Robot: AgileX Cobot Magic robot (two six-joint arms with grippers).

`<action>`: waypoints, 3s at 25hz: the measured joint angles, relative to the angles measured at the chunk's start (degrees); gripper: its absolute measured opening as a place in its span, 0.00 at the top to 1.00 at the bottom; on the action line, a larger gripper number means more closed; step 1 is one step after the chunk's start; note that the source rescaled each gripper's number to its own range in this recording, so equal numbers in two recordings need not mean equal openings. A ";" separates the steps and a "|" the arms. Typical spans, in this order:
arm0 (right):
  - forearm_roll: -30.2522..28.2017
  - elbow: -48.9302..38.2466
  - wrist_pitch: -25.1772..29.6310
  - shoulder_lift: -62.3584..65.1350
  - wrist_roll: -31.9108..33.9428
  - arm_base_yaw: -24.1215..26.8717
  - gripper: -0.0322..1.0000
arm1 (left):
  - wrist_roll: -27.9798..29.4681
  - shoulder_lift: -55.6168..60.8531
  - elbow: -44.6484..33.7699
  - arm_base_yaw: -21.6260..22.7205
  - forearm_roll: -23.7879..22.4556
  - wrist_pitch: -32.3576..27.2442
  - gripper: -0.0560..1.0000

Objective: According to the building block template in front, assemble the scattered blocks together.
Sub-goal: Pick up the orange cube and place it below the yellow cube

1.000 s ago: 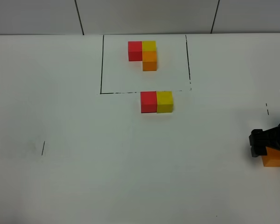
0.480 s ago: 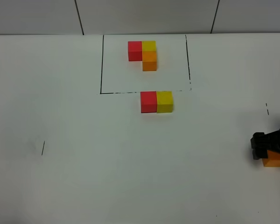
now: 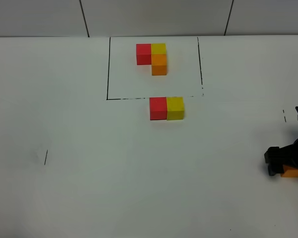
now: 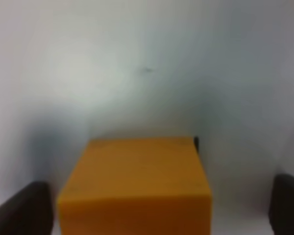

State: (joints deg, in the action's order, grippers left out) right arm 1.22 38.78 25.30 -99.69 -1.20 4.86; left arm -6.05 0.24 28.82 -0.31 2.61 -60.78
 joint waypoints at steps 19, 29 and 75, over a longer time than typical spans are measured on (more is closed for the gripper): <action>-0.30 -0.06 1.71 8.85 12.82 -7.49 0.96 | -0.16 0.00 0.00 0.00 0.00 0.00 0.25; -11.72 14.86 18.21 4.21 40.72 -29.66 0.96 | -0.16 0.00 0.00 0.00 0.00 0.00 0.25; -9.11 53.16 25.70 -29.43 38.55 -36.92 0.96 | -0.10 0.00 0.00 0.00 0.00 0.00 0.25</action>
State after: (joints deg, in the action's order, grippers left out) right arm -7.89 91.94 51.00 -129.12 37.36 -32.06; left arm -6.15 0.24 28.82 -0.31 2.61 -60.78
